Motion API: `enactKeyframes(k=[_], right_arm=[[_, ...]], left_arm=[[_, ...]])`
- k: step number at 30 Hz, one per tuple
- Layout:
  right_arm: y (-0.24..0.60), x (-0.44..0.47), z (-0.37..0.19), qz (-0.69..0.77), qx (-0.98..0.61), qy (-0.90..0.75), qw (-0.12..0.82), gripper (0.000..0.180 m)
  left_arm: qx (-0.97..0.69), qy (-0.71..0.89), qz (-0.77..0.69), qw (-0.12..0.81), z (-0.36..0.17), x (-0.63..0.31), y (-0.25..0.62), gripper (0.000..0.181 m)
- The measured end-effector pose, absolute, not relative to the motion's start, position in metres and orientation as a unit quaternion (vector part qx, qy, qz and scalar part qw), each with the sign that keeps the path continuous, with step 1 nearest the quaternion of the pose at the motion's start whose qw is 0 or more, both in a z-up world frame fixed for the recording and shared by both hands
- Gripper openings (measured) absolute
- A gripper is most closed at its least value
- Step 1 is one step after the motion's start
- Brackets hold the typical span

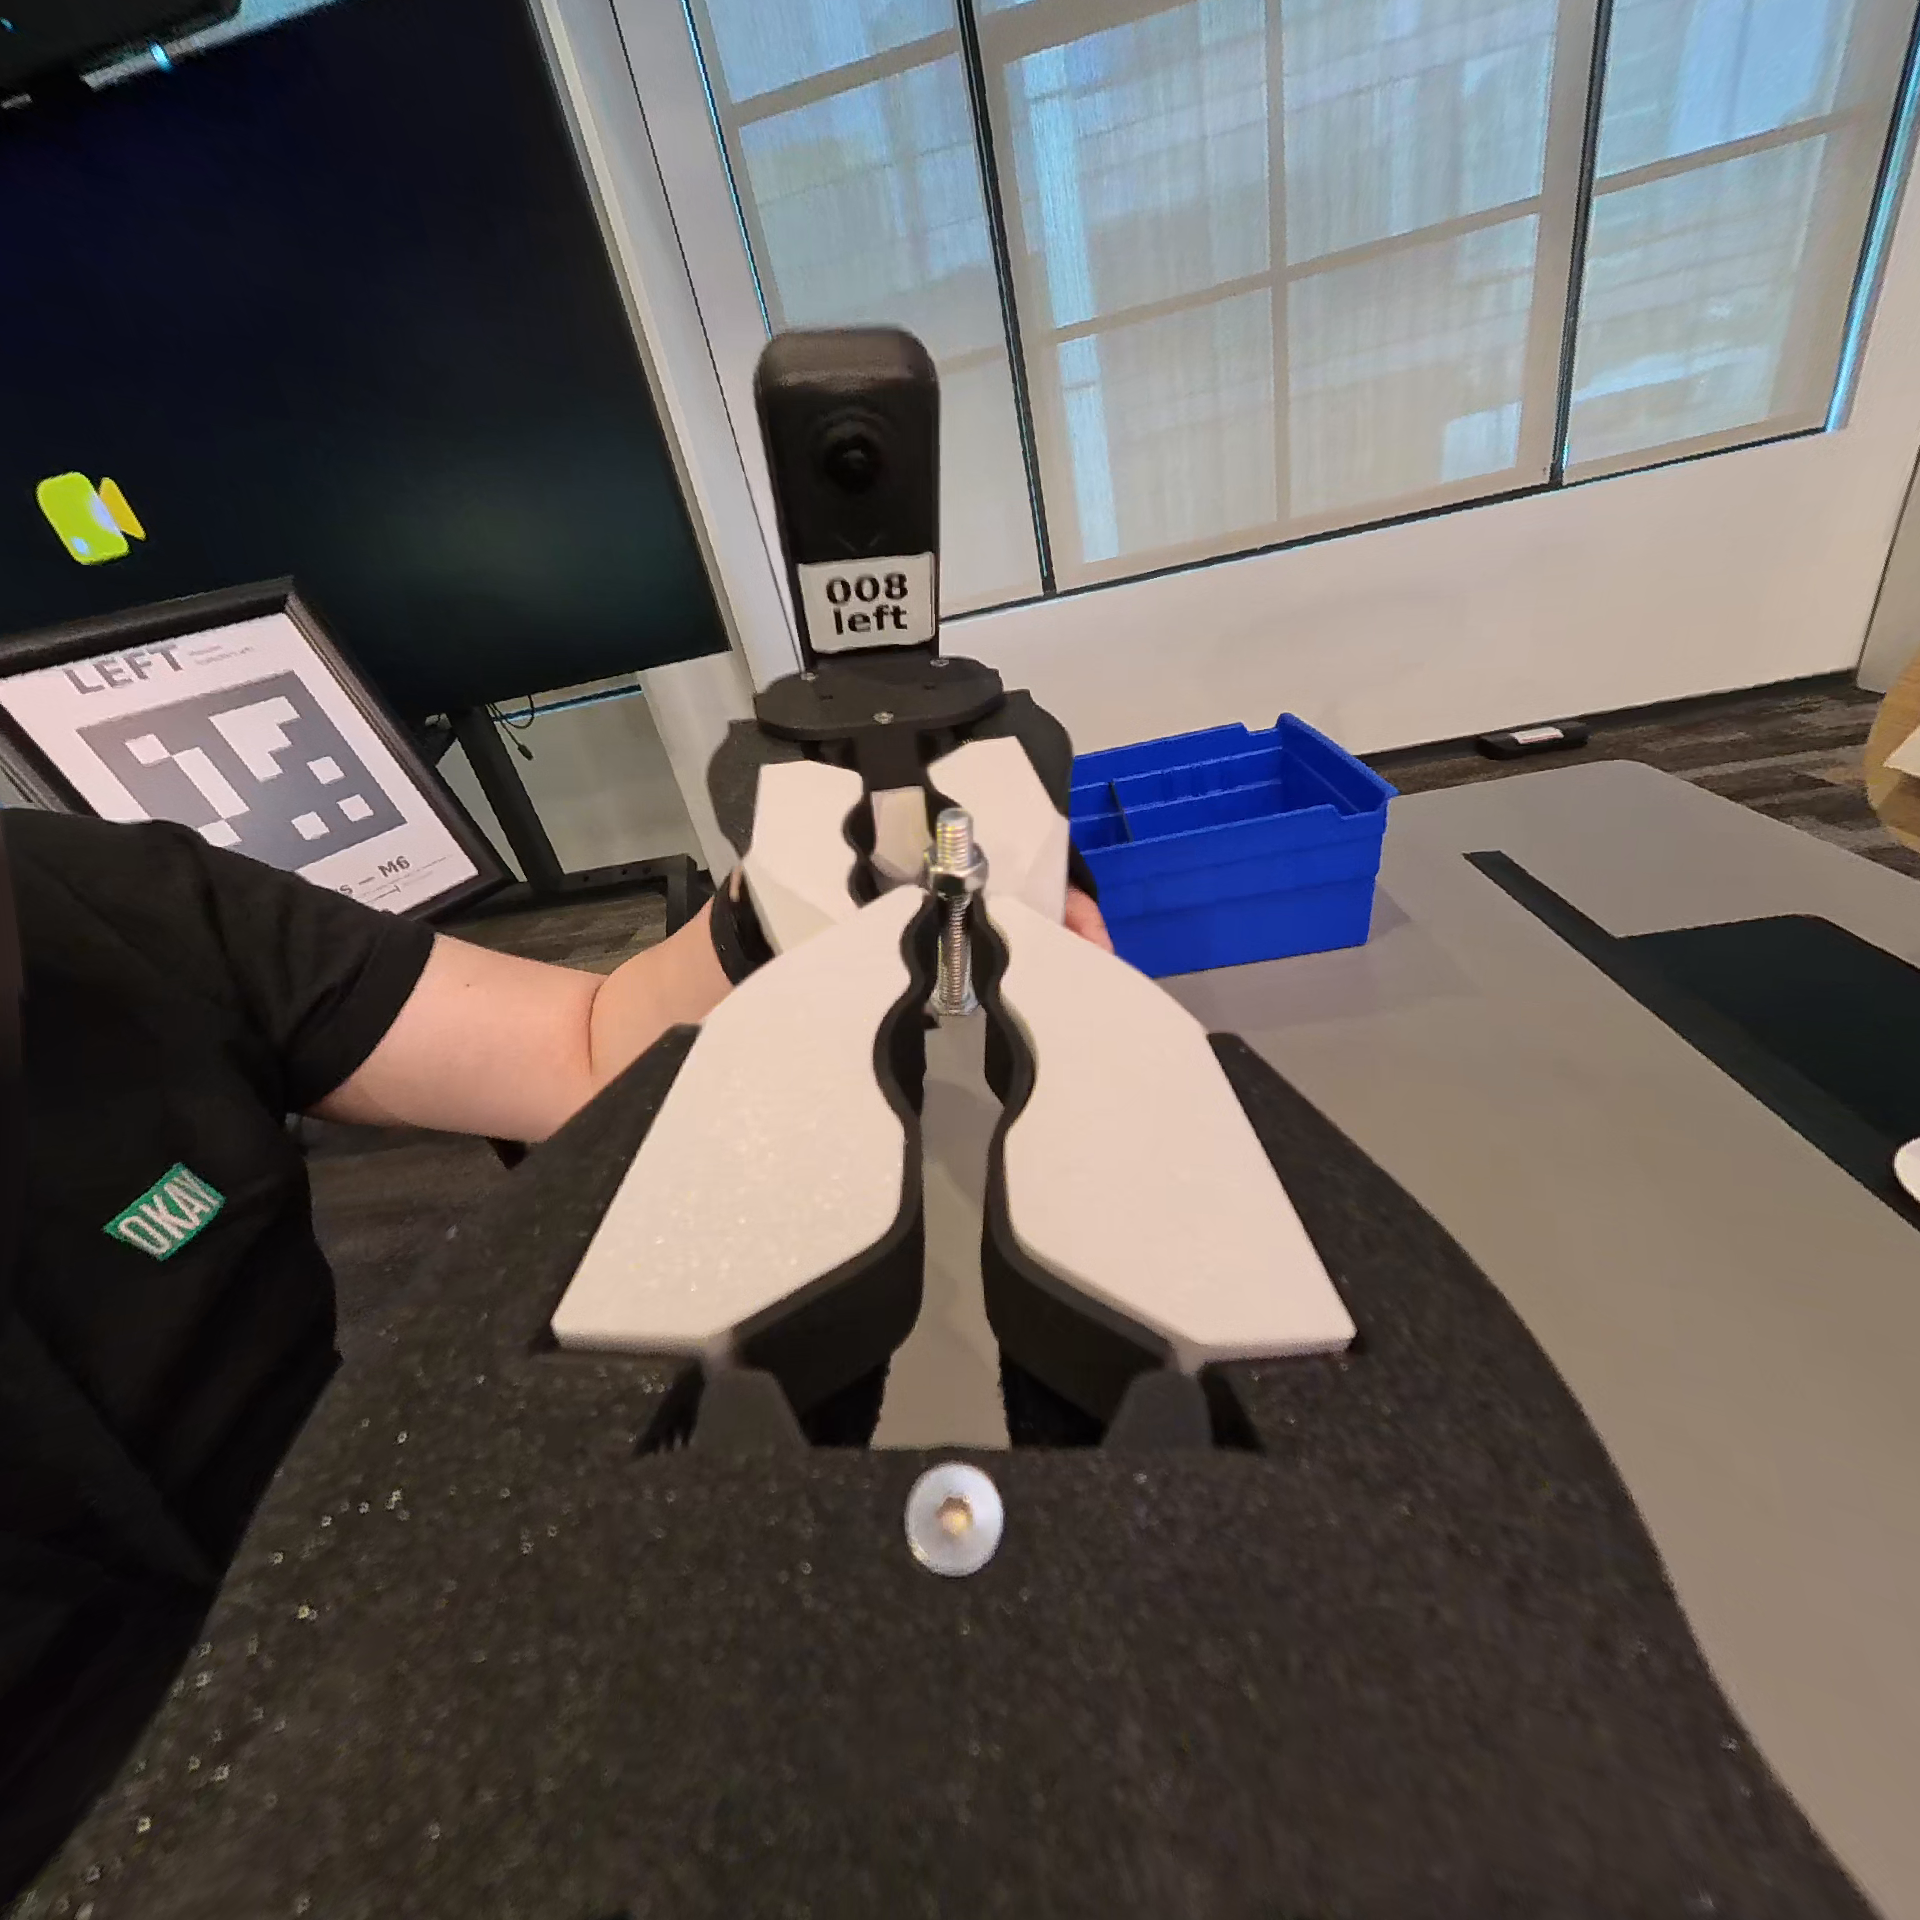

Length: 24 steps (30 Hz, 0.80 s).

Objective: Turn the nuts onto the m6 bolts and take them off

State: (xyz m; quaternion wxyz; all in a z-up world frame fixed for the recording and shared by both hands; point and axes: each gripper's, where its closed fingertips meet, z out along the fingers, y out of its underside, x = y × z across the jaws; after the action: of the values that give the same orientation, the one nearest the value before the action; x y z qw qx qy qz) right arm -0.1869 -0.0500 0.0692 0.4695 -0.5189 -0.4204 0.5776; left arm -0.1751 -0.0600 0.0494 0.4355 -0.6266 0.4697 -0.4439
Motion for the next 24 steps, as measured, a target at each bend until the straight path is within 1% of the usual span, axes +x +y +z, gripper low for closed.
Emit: enactKeyframes(k=[8,13,16,18,21,24], right_arm=[[-0.046,-0.164,0.086,0.559,-0.520,-0.410,0.499,0.005],[-0.048,-0.117,0.119,0.478,-0.557,-0.398,0.551,0.005],[-0.044,-0.062,0.131,0.368,-0.627,-0.368,0.580,0.005],[-0.041,-0.014,0.128,0.305,-0.685,-0.334,0.571,0.005],[-0.036,0.069,0.112,0.218,-0.769,-0.266,0.539,0.005],[-0.035,0.166,0.069,0.093,-0.864,-0.189,0.457,0.005]], left_arm=[[-0.632,0.458,-0.426,0.457,0.053,-0.185,-0.050,0.024],[-0.636,0.457,-0.414,0.465,0.056,-0.192,-0.045,0.022],[-0.639,0.458,-0.401,0.469,0.056,-0.194,-0.043,0.021],[-0.638,0.463,-0.400,0.468,0.056,-0.194,-0.045,0.021],[-0.631,0.469,-0.405,0.467,0.059,-0.192,-0.050,0.021],[-0.627,0.478,-0.400,0.468,0.061,-0.189,-0.054,0.021]])
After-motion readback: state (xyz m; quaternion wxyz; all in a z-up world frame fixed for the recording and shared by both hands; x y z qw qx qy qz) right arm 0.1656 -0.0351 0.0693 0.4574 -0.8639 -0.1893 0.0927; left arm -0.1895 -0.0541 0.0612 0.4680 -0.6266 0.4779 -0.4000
